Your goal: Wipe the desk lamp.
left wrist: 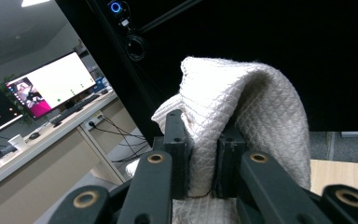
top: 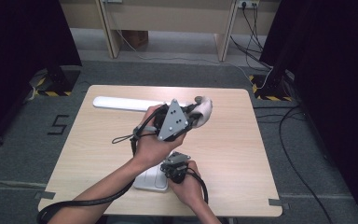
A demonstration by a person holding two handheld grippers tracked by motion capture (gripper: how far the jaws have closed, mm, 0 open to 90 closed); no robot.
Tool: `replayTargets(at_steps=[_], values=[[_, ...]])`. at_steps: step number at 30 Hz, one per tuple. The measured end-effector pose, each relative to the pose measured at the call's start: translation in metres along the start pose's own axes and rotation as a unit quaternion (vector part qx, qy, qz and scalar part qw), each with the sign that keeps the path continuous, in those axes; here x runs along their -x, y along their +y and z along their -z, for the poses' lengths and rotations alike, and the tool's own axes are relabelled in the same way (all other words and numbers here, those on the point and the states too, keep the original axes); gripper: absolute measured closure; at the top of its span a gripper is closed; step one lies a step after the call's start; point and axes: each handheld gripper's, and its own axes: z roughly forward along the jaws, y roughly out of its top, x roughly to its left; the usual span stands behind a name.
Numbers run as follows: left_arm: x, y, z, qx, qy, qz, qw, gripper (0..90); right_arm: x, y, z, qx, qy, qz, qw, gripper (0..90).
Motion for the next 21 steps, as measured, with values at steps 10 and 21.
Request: replayTargets(at_steps=[10,21], values=[[0.011,0.0,0.017,0.014,-0.019,-0.003,0.9997,78.5,0.0,0.0,0.0,0.001,0.001,-0.001,1.0,90.0],[0.016,-0.033,0.083,0.025,0.008,0.024,0.9994,78.8,0.0,-0.001,0.0,0.002,0.002,-0.005,1.0,90.0]])
